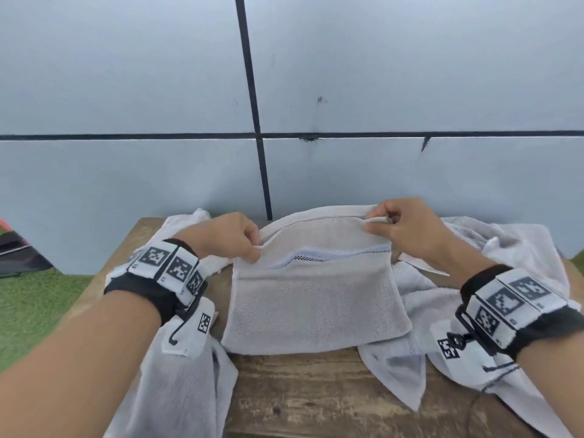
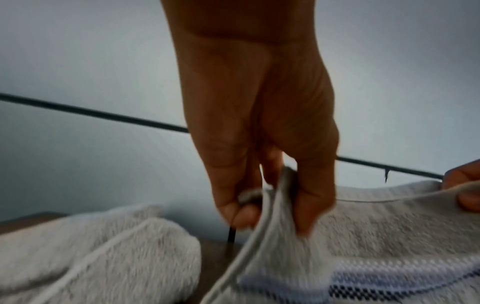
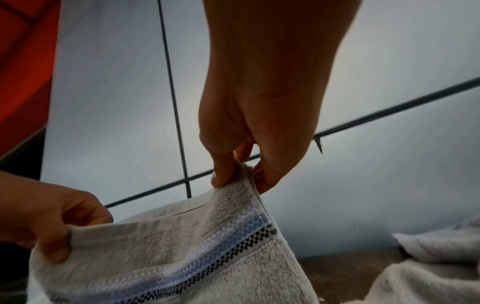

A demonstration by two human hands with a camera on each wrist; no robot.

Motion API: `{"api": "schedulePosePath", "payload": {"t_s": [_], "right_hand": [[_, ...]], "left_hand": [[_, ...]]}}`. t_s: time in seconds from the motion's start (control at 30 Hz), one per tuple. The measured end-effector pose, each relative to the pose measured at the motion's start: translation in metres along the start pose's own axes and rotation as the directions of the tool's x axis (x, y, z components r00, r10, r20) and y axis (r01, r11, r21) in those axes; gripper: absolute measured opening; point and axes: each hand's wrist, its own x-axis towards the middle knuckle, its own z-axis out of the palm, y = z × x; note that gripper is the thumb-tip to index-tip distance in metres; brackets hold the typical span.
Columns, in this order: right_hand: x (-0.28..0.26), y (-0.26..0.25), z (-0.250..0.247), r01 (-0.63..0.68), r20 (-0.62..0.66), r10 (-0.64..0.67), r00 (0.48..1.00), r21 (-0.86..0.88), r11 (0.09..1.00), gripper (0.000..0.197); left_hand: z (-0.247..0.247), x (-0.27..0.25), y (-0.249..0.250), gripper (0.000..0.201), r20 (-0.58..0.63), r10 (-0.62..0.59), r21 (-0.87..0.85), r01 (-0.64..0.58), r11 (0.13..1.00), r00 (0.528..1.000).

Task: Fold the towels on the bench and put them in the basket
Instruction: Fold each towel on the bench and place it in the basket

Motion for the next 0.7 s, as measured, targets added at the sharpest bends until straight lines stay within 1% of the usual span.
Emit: {"api": "schedulePosePath", "payload": {"t_s": [0.03, 0.07, 0.1, 0.13, 0.17, 0.2, 0.23, 0.27, 0.3, 0.33, 0.37, 0.43, 0.5, 0.6, 0.7], "right_hand": [[-0.013, -0.008, -0.004, 0.015, 0.025, -0.015, 1.0, -0.007, 1.0, 0.005], [-0.027, -0.015, -0.006, 0.026, 0.054, -0.025, 0.998, -0.01, 1.0, 0.005], [-0.043, -0.022, -0.007, 0.039, 0.077, -0.037, 0.996, -0.019, 0.999, 0.004], [-0.058, -0.028, -0.005, 0.057, 0.096, -0.053, 0.994, -0.03, 0.998, 0.004], [-0.074, -0.031, -0.002, 0.082, 0.112, -0.076, 0.991, -0.045, 0.996, 0.004], [-0.087, -0.033, 0.002, 0.114, 0.133, -0.103, 0.986, -0.074, 0.991, 0.004], [-0.099, -0.034, 0.007, 0.155, 0.158, -0.134, 0.978, -0.124, 0.98, 0.005], [-0.109, -0.035, 0.012, 0.194, 0.186, -0.16, 0.969, -0.179, 0.965, 0.005], [-0.117, -0.034, 0.018, 0.22, 0.21, -0.174, 0.962, -0.219, 0.951, 0.006], [-0.123, -0.034, 0.022, 0.229, 0.22, -0.179, 0.959, -0.233, 0.945, 0.007], [-0.129, -0.034, 0.026, 0.228, 0.212, -0.18, 0.96, -0.226, 0.947, 0.009], [-0.14, -0.035, 0.03, 0.22, 0.183, -0.186, 0.965, -0.19, 0.957, 0.014], [-0.149, -0.033, 0.033, 0.215, 0.167, -0.19, 0.968, -0.147, 0.966, 0.017], [-0.152, -0.029, 0.033, 0.188, 0.117, -0.18, 0.977, -0.063, 0.98, 0.016], [-0.152, -0.033, 0.036, 0.186, 0.113, -0.199, 0.973, 0.116, 0.976, 0.019]], "left_hand": [[-0.005, -0.014, 0.005, 0.023, 0.098, -0.024, 0.087, 0.015, 0.996, 0.995], [-0.007, -0.028, 0.011, 0.026, 0.189, -0.061, 0.158, 0.031, 0.987, 0.98], [-0.006, -0.039, 0.015, 0.025, 0.248, -0.097, 0.22, 0.041, 0.975, 0.964], [-0.003, -0.049, 0.018, 0.023, 0.269, -0.121, 0.28, 0.042, 0.959, 0.956], [0.002, -0.057, 0.021, 0.021, 0.251, -0.116, 0.32, 0.031, 0.947, 0.961], [0.009, -0.062, 0.023, 0.025, 0.198, -0.073, 0.326, 0.005, 0.945, 0.978], [0.018, -0.068, 0.027, 0.028, 0.12, 0.008, 0.286, -0.042, 0.957, 0.993], [0.028, -0.074, 0.032, 0.028, 0.035, 0.108, 0.206, -0.113, 0.972, 0.994], [0.037, -0.082, 0.038, 0.026, -0.032, 0.209, 0.094, -0.205, 0.974, 0.977], [0.047, -0.09, 0.045, 0.023, -0.069, 0.292, -0.023, -0.294, 0.956, 0.954], [0.056, -0.096, 0.052, 0.021, -0.08, 0.353, -0.11, -0.36, 0.926, 0.932], [0.073, -0.108, 0.064, 0.022, -0.098, 0.439, -0.187, -0.45, 0.873, 0.893], [0.087, -0.113, 0.071, 0.023, -0.18, 0.464, -0.214, -0.495, 0.842, 0.867], [0.098, -0.112, 0.073, 0.018, -0.291, 0.452, -0.263, -0.525, 0.809, 0.843], [0.105, -0.109, 0.071, 0.016, -0.344, 0.427, -0.293, -0.528, 0.797, 0.836]]}}
